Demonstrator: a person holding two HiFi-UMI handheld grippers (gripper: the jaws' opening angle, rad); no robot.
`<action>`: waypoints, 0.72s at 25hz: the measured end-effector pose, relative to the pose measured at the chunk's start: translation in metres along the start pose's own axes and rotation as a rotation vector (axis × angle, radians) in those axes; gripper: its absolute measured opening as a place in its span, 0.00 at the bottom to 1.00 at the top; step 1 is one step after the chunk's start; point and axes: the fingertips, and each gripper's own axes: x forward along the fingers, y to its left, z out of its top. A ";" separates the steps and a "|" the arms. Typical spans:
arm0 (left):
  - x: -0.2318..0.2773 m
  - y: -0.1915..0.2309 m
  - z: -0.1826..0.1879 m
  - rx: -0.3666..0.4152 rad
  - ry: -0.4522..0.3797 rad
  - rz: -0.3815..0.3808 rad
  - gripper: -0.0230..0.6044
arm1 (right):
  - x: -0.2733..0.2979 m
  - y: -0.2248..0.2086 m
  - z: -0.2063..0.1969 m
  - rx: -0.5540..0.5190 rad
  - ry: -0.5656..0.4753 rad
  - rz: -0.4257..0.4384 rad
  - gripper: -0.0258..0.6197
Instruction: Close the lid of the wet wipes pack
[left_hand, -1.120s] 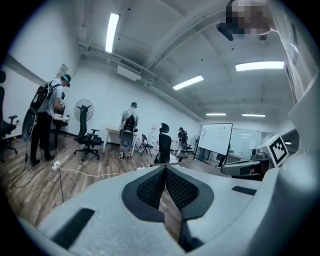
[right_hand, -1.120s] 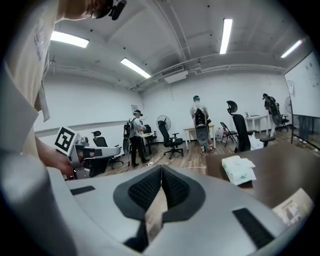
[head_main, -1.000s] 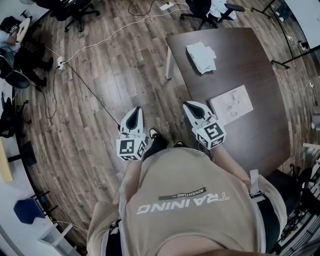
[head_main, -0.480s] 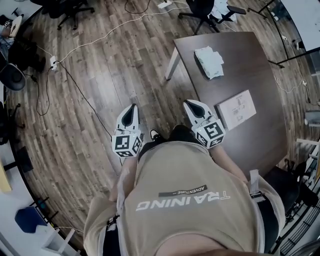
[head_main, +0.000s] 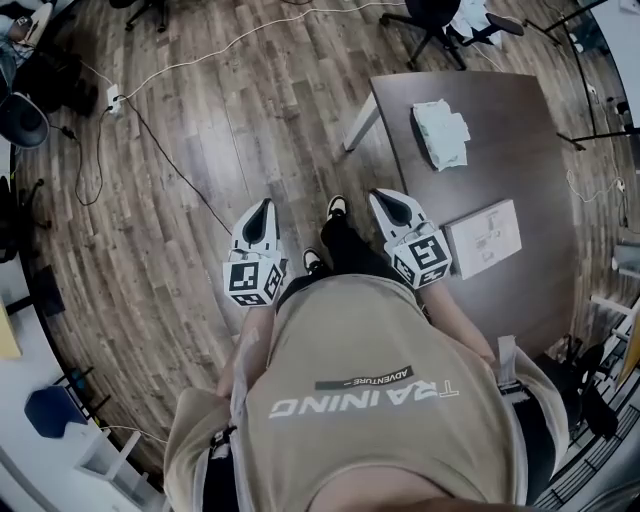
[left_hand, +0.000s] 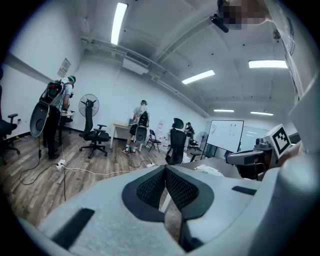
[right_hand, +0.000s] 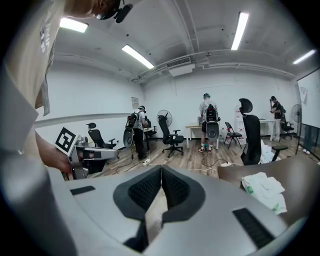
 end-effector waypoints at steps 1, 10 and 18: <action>0.005 0.003 0.004 0.009 0.005 0.009 0.05 | 0.009 -0.005 0.002 0.007 -0.008 0.009 0.06; 0.082 0.039 0.089 0.120 -0.011 0.084 0.05 | 0.085 -0.079 0.045 0.072 -0.078 0.059 0.06; 0.132 0.018 0.104 0.138 0.008 0.084 0.05 | 0.124 -0.117 0.041 0.069 -0.025 0.136 0.06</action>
